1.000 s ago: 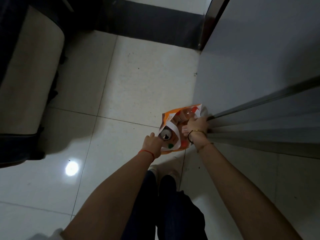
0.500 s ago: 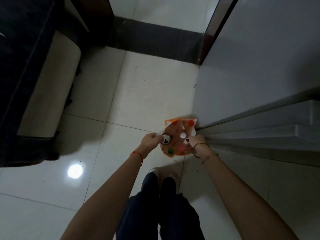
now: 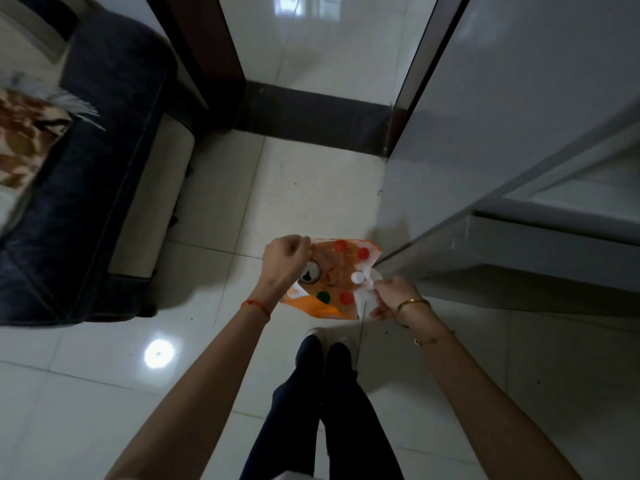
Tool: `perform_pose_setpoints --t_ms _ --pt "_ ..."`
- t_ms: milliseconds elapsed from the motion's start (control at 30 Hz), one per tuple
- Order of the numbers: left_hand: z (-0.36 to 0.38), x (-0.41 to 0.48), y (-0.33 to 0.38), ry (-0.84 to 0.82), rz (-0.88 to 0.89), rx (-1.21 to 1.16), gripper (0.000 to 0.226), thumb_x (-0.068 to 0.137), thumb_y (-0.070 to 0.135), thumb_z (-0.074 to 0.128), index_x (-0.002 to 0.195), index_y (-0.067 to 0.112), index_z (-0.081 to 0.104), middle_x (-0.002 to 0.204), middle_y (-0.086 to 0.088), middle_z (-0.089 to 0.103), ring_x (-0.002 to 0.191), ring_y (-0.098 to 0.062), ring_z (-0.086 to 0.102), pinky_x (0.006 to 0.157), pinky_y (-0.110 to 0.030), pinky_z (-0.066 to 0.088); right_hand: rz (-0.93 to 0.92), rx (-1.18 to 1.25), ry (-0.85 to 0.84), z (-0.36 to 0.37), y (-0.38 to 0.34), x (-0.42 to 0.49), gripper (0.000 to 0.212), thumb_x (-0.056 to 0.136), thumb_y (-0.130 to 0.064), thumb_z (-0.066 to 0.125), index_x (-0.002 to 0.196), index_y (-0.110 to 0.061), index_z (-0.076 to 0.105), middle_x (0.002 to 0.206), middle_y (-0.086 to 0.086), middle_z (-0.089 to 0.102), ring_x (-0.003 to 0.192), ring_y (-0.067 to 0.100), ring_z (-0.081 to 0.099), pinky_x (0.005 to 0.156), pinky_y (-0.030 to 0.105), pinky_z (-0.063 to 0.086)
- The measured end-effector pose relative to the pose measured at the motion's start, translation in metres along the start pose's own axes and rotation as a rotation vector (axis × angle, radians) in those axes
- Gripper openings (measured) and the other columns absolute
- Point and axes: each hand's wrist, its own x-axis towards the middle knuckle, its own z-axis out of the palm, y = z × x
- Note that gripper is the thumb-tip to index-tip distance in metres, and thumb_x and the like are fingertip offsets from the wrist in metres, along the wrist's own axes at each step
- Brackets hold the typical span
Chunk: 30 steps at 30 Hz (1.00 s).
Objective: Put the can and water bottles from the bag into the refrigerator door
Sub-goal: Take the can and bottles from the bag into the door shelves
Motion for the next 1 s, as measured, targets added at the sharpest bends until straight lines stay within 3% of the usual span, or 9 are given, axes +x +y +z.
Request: perform_pose_setpoints --t_ms 67,167,267,333,400,667,800,867,1000 --pt "-0.028 -0.026 0.030 0.021 0.083 0.041 0.044 0.091 0.036 0.043 0.078 0.006 0.072 0.068 -0.019 0.068 0.053 -0.025 0.055 0.052 -0.030 0.044 -0.034 0.008 -0.006 -0.008 -0.006 -0.041 0.020 0.093 -0.011 0.047 0.076 -0.002 0.053 0.058 0.010 0.048 0.035 0.021 0.056 0.044 0.030 0.054" --pt "-0.066 -0.066 0.079 0.059 0.204 0.075 0.033 0.095 0.020 0.049 0.076 0.012 0.074 0.045 0.007 0.053 0.039 -0.009 0.036 0.044 -0.021 0.031 -0.094 0.029 -0.019 -0.022 -0.015 -0.102 0.025 0.097 -0.017 0.046 0.077 -0.004 0.053 0.058 0.010 0.049 0.034 0.019 0.057 0.040 0.026 0.052" --pt "-0.100 -0.104 0.120 0.074 0.322 0.107 0.031 0.096 0.016 0.050 0.077 0.014 0.074 0.050 0.013 0.055 0.039 -0.007 0.045 0.044 -0.013 0.035 -0.176 0.013 -0.030 -0.038 -0.021 -0.157 0.029 0.098 -0.024 0.046 0.078 -0.004 0.055 0.059 0.010 0.051 0.038 0.018 0.060 0.043 0.024 0.049" --pt "-0.117 -0.127 0.141 0.056 0.398 0.115 0.031 0.096 0.024 0.048 0.079 0.020 0.074 0.067 0.003 0.070 0.050 -0.020 0.060 0.049 -0.030 0.051 -0.220 -0.003 -0.025 -0.052 -0.022 -0.188 0.031 0.097 -0.028 0.049 0.081 -0.003 0.057 0.058 0.008 0.053 0.042 0.019 0.061 0.045 0.025 0.050" --pt "-0.132 -0.148 0.161 0.059 0.470 0.119 0.032 0.096 0.027 0.047 0.080 0.023 0.074 0.074 -0.001 0.073 0.056 -0.029 0.064 0.055 -0.042 0.054 -0.251 -0.051 -0.008 -0.065 -0.020 -0.215 0.032 0.097 -0.030 0.049 0.082 -0.003 0.059 0.058 0.007 0.055 0.045 0.019 0.062 0.044 0.024 0.050" --pt "-0.153 -0.226 0.224 -0.019 0.634 0.019 0.027 0.095 0.030 0.049 0.083 0.030 0.073 0.081 0.001 0.076 0.060 -0.025 0.067 0.056 -0.046 0.056 -0.317 -0.151 0.120 -0.102 0.011 -0.283 0.032 0.100 -0.029 0.043 0.086 -0.005 0.059 0.061 0.005 0.058 0.050 0.013 0.062 0.048 0.020 0.049" --pt "-0.142 -0.253 0.239 -0.041 0.640 -0.034 0.025 0.097 0.022 0.055 0.088 0.019 0.079 0.088 0.008 0.077 0.072 -0.005 0.071 0.060 -0.019 0.055 -0.295 -0.249 0.215 -0.106 0.030 -0.295 0.034 0.099 -0.034 0.045 0.092 -0.005 0.062 0.064 0.006 0.063 0.052 0.015 0.063 0.054 0.027 0.057" --pt "-0.137 -0.265 0.249 -0.061 0.649 -0.069 0.024 0.097 0.017 0.057 0.090 0.013 0.079 0.089 0.005 0.078 0.072 -0.004 0.071 0.061 -0.013 0.051 -0.275 -0.255 0.328 -0.106 0.040 -0.299 0.035 0.096 -0.040 0.047 0.094 -0.007 0.060 0.073 0.009 0.067 0.062 0.021 0.067 0.065 0.036 0.060" --pt "-0.125 -0.283 0.268 -0.110 0.714 -0.088 0.023 0.097 0.019 0.057 0.092 0.014 0.079 0.078 -0.003 0.076 0.063 -0.025 0.069 0.058 -0.040 0.058 -0.347 -0.255 0.583 -0.100 0.051 -0.315 0.030 0.093 -0.042 0.053 0.103 -0.015 0.059 0.093 0.004 0.067 0.088 0.022 0.066 0.078 0.034 0.054"
